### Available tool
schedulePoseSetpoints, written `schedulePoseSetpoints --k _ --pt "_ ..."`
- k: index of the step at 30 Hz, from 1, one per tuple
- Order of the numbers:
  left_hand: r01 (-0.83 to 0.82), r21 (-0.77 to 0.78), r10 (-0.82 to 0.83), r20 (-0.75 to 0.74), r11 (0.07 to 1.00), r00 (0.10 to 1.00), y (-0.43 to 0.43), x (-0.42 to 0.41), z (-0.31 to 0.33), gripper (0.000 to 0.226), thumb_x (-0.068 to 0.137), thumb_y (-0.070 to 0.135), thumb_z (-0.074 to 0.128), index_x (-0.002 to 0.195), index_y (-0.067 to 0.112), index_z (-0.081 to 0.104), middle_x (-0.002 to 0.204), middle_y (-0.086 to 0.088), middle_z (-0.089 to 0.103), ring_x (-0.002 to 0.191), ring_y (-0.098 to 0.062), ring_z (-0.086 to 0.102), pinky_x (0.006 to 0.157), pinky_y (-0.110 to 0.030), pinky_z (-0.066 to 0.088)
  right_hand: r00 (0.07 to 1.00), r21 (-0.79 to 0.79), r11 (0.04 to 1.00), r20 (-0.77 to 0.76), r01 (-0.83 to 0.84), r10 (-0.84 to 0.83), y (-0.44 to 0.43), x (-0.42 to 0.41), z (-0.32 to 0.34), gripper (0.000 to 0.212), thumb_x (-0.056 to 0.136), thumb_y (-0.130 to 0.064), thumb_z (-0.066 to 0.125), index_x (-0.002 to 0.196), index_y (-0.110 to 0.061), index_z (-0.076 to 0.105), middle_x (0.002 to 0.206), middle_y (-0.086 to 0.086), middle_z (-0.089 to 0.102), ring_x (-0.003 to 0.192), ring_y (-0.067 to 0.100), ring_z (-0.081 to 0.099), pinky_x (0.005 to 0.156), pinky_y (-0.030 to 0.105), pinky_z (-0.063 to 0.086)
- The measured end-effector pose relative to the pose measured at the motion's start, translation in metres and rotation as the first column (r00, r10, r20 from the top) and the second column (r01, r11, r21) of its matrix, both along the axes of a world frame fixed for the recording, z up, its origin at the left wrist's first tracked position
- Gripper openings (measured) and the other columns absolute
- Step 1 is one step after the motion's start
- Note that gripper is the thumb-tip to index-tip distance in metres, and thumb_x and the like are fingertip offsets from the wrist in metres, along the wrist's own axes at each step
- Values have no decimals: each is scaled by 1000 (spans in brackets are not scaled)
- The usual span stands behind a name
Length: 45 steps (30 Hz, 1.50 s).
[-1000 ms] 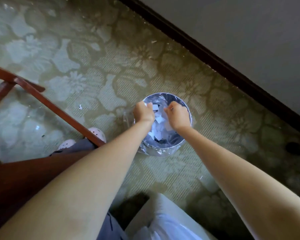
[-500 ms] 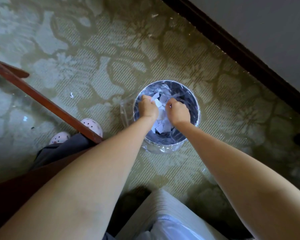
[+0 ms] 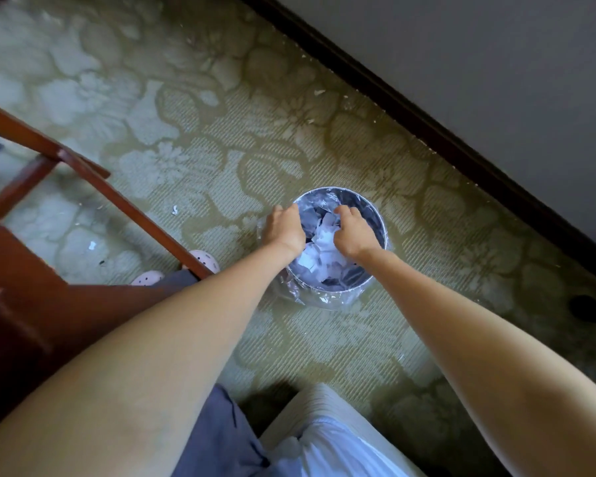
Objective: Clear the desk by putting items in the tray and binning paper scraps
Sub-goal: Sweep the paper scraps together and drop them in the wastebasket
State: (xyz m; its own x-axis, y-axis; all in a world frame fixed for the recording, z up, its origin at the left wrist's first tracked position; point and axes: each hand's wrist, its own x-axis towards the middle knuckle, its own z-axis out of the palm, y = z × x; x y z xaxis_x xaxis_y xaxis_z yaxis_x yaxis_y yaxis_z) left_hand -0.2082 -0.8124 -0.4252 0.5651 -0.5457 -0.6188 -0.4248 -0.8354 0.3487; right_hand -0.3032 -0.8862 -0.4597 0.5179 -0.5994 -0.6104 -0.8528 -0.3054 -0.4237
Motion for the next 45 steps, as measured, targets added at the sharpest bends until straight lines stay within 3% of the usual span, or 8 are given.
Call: schedulePoseSetpoints --k 8,14,23,29,31,34,37,45 --pt "34 -274 49 290 961 956 18 4 150 38 91 0 35 125 8 51 132 -15 47 119 -35 49 96 -40 42 967 -531 822 20 -205 254 13 13 146 27 90 -6 38 112 2 51 118 20 55 107 37 55 95 38 38" --pt "106 -346 113 556 932 824 71 13 271 28 94 8 35 113 7 57 122 -16 54 113 -35 52 88 -40 44 925 -737 671 194 -84 328 47 28 269 25 90 -6 37 107 1 55 111 20 55 99 41 56 86 39 41" --pt "-77 -441 392 690 894 609 247 45 350 30 94 7 37 115 7 58 120 -19 57 113 -39 52 89 -43 43 637 -774 633 471 -34 610 207 87 365 24 91 -8 39 106 -2 57 110 15 56 97 38 56 80 41 45" --pt "-331 -394 510 729 858 456 381 63 342 36 94 1 37 126 8 52 128 -20 54 119 -38 49 93 -44 43 373 -780 562 453 -275 810 339 126 359 18 89 -7 45 99 2 56 104 23 57 91 43 57 67 42 38" --pt "-396 -362 521 732 844 439 418 67 335 40 93 1 38 132 8 47 130 -19 50 123 -37 45 96 -43 40 300 -759 536 449 -369 842 374 139 352 23 89 -10 48 106 2 58 111 23 56 99 42 56 77 43 42" --pt "-483 -343 559 709 806 430 460 77 325 43 92 4 43 134 9 43 134 -17 45 126 -35 40 97 -42 39 289 -711 470 370 -523 883 410 160 341 52 90 -33 54 135 -9 42 146 20 33 136 36 31 109 43 31" --pt "-515 -340 583 683 787 440 483 89 318 43 93 8 42 136 12 41 137 -15 44 127 -33 40 100 -41 37 325 -666 420 270 -617 906 429 181 334 65 91 -50 46 146 -23 22 158 13 6 146 32 8 117 45 16" --pt "-545 -433 663 664 718 346 516 144 321 45 94 1 36 138 9 36 138 -15 41 128 -32 38 99 -40 39 279 -722 363 240 -588 930 459 244 339 56 94 -45 44 141 -17 31 147 15 31 135 34 32 111 43 25"
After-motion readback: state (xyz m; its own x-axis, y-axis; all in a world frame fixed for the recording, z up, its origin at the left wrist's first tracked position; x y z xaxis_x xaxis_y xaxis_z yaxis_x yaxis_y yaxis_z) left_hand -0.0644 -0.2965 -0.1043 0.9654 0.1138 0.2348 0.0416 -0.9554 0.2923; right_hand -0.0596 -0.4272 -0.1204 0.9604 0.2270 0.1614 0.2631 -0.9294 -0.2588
